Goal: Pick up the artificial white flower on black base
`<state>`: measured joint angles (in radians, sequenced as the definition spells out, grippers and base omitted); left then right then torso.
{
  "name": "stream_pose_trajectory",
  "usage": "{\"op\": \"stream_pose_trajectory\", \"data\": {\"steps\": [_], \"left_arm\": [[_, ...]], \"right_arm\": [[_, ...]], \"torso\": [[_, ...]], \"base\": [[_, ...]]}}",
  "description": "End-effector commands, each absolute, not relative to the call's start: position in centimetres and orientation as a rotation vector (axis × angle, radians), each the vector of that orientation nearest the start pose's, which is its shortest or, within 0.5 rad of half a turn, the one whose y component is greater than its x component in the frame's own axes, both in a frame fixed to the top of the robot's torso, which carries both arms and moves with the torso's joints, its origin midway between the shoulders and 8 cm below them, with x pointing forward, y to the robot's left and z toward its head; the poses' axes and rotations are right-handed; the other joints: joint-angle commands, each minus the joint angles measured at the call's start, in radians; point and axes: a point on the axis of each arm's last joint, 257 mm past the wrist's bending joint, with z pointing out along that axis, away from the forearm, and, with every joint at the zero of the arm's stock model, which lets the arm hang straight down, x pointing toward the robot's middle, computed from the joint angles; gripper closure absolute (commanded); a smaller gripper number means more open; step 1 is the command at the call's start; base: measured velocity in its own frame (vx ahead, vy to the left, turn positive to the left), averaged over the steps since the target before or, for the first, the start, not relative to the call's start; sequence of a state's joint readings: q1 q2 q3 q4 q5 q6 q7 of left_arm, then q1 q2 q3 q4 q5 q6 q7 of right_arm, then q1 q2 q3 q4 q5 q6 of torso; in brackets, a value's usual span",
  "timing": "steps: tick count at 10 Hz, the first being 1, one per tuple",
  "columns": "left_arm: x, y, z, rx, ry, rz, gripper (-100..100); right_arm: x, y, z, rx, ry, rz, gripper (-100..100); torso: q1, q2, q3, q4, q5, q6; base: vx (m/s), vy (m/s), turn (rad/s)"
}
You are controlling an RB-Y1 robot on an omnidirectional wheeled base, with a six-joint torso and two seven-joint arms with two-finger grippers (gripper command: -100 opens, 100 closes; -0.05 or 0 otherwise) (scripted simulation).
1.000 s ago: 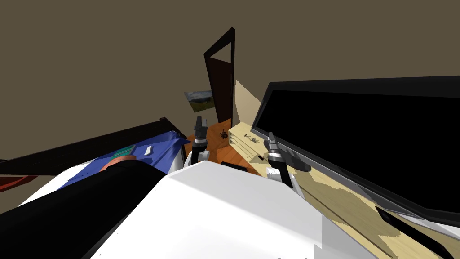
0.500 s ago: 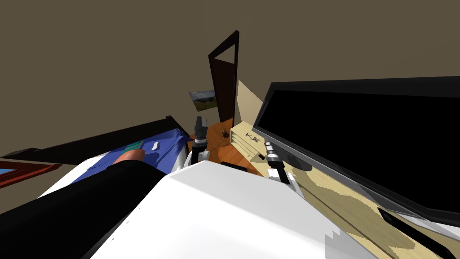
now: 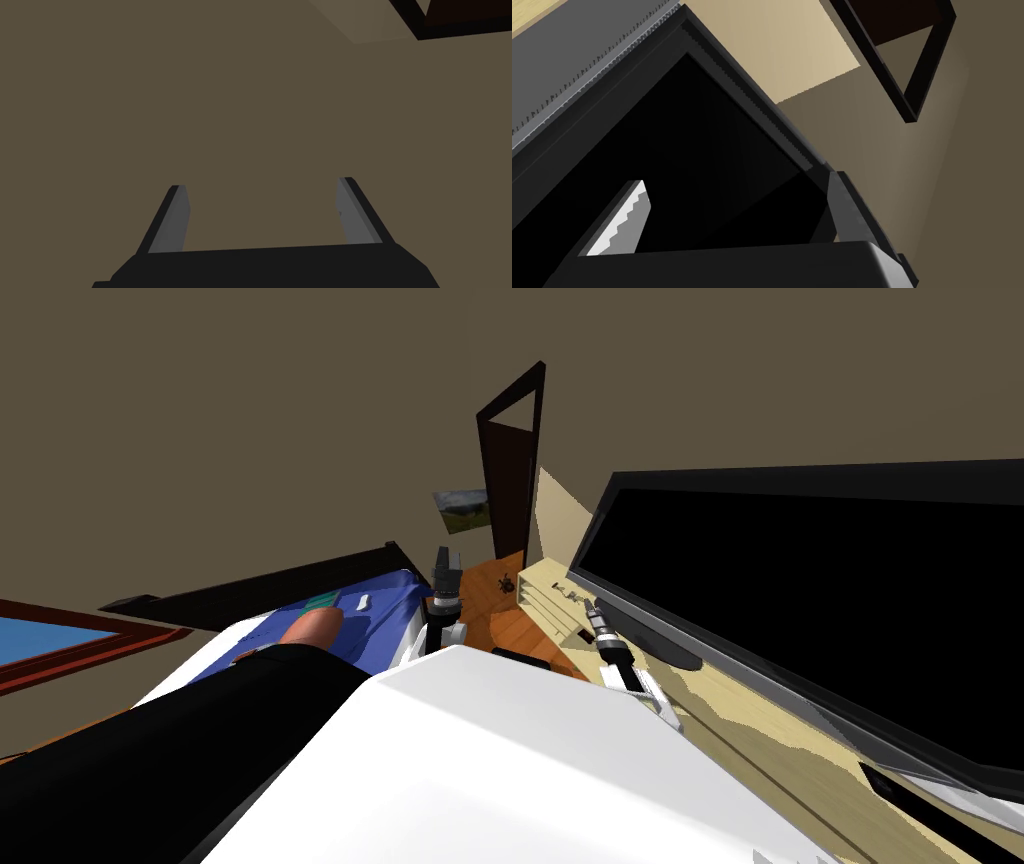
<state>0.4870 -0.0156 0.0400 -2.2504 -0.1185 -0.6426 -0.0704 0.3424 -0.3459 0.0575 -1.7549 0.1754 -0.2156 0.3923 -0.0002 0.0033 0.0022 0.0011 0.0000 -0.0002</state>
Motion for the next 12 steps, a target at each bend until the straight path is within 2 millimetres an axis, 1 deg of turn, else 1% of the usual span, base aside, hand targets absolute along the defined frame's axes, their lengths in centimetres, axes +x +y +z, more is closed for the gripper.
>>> {"op": "stream_pose_trajectory", "data": {"steps": [1, 2, 3, 4, 5, 6, 7, 8, 9, 10, 12], "left_arm": [[32.6, 27.0, 4.0, -0.462, 0.602, -1.158, 0], [32.6, 27.0, 4.0, -0.462, 0.602, -1.158, 0], [32.6, 27.0, 4.0, -0.462, 0.602, -1.158, 0], [32.6, 27.0, 4.0, -0.462, 0.602, -1.158, 0], [32.6, 27.1, 4.0, -0.462, 0.602, -1.158, 0], [32.6, 27.0, 4.0, -0.462, 0.602, -1.158, 0], [32.6, 27.0, 4.0, -0.462, 0.602, -1.158, 0], [32.6, 27.0, 4.0, -0.462, 0.602, -1.158, 0], [32.6, 27.0, 4.0, -0.462, 0.602, -1.158, 0], [32.6, 27.0, 4.0, -0.462, 0.602, -1.158, 0], [32.6, 27.1, 4.0, -0.462, 0.602, -1.158, 0]], "right_arm": [[43.8, -30.7, -26.6, 0.442, 1.579, 0.554, -100], [44.1, -31.7, -27.5, 0.376, 1.625, 0.474, -100], [43.8, -32.3, -29.0, 0.392, 1.651, 0.460, -100], [43.7, -32.5, -29.5, 0.397, 1.659, 0.455, -100], [43.7, -33.9, -31.0, 0.336, 1.714, 0.367, -100], [43.4, -34.4, -32.0, 0.347, 1.732, 0.357, -100], [43.3, -34.5, -32.3, 0.350, 1.737, 0.354, -100], [43.4, -36.0, -33.5, 0.284, 1.784, 0.267, -100], [43.0, -36.5, -34.5, 0.295, 1.804, 0.256, -100], [42.8, -36.7, -34.9, 0.300, 1.812, 0.251, -100], [42.8, -36.7, -34.9, 0.300, 1.812, 0.251, -100]], "torso": [[0.000, 0.000, 0.000, 0.000, 0.000, 0.000], [0.000, -0.003, -0.002, -0.001, 0.000, 0.001], [0.001, -0.004, -0.003, -0.001, 0.000, 0.000], [0.001, -0.004, -0.003, -0.001, 0.000, 0.000], [-0.001, -0.004, -0.002, -0.001, 0.000, 0.001], [0.000, -0.004, -0.003, -0.001, 0.000, 0.000], [0.000, -0.004, -0.003, -0.001, 0.000, 0.000], [0.000, -0.004, -0.002, -0.001, 0.000, 0.000], [0.000, -0.004, -0.003, -0.001, 0.000, 0.000], [0.001, -0.005, -0.003, -0.001, 0.000, 0.000], [0.000, -0.004, -0.002, -0.001, 0.000, 0.000]], "base": [[0.013, 0.015, 0.043], [0.016, 0.042, 0.118], [0.009, 0.025, 0.070], [-0.002, -0.005, -0.014], [0.010, 0.028, 0.079], [0.007, 0.020, 0.056], [0.004, 0.012, 0.034], [0.008, 0.022, 0.062], [0.014, 0.037, 0.105], [0.007, 0.019, 0.054], [0.000, 0.001, 0.003]]}}
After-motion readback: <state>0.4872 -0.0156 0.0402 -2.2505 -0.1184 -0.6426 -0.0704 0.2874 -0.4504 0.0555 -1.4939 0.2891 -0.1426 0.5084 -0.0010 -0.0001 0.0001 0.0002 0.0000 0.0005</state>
